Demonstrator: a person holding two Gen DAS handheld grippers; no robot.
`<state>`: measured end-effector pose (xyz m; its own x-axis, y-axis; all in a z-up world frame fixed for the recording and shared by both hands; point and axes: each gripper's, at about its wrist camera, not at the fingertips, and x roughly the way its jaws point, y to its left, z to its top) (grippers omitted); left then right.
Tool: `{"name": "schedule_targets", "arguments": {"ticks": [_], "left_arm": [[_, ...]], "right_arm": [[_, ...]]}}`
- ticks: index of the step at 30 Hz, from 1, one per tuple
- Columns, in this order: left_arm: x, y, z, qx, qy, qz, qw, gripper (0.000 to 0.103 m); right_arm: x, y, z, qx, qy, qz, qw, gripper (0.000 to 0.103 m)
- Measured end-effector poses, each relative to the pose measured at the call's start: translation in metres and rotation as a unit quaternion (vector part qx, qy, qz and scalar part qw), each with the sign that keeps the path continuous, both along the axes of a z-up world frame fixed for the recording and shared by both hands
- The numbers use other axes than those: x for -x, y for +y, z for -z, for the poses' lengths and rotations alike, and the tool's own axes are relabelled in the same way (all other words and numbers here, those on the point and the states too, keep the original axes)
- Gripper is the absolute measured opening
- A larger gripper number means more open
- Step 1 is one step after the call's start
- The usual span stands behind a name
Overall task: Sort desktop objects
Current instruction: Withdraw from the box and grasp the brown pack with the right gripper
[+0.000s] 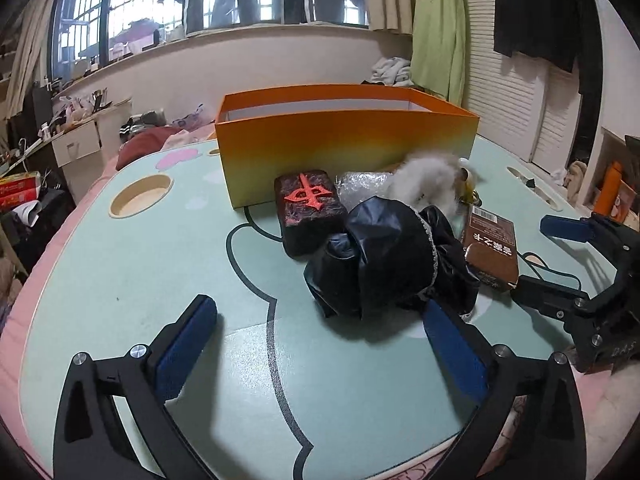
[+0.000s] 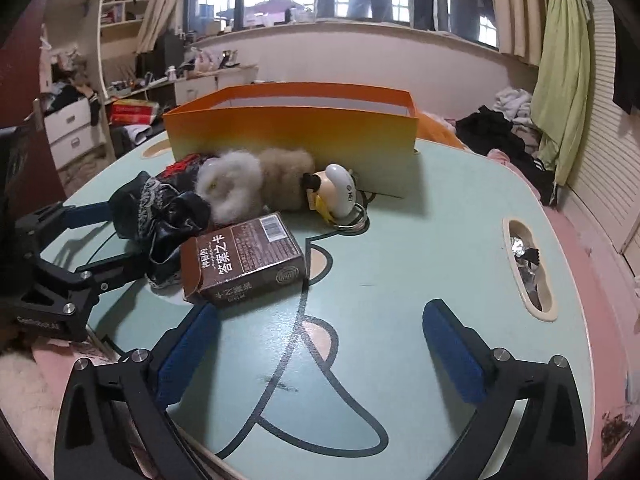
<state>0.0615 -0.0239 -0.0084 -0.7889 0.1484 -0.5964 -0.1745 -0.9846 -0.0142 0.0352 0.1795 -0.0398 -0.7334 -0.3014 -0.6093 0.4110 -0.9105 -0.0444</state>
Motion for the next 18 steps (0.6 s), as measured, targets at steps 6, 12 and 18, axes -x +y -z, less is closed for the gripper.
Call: {"name": "schedule_targets", "arguments": {"ticks": [6,12,18], "left_arm": [[-0.001,-0.001,0.002,-0.003,0.002,0.002,1.0000,0.103],[-0.001,-0.001,0.003,-0.003,0.003,0.002,1.0000,0.103],[-0.001,-0.001,0.003,-0.003,0.003,0.002,1.0000,0.103]], "right_arm": [[-0.007,-0.002,-0.001,0.013,0.008,-0.029,0.999,0.102],[-0.014,-0.015,-0.013,0.013,0.032,-0.065,0.997,0.102],[0.010,-0.028,-0.011,0.003,-0.015,-0.062,0.998,0.081]]}}
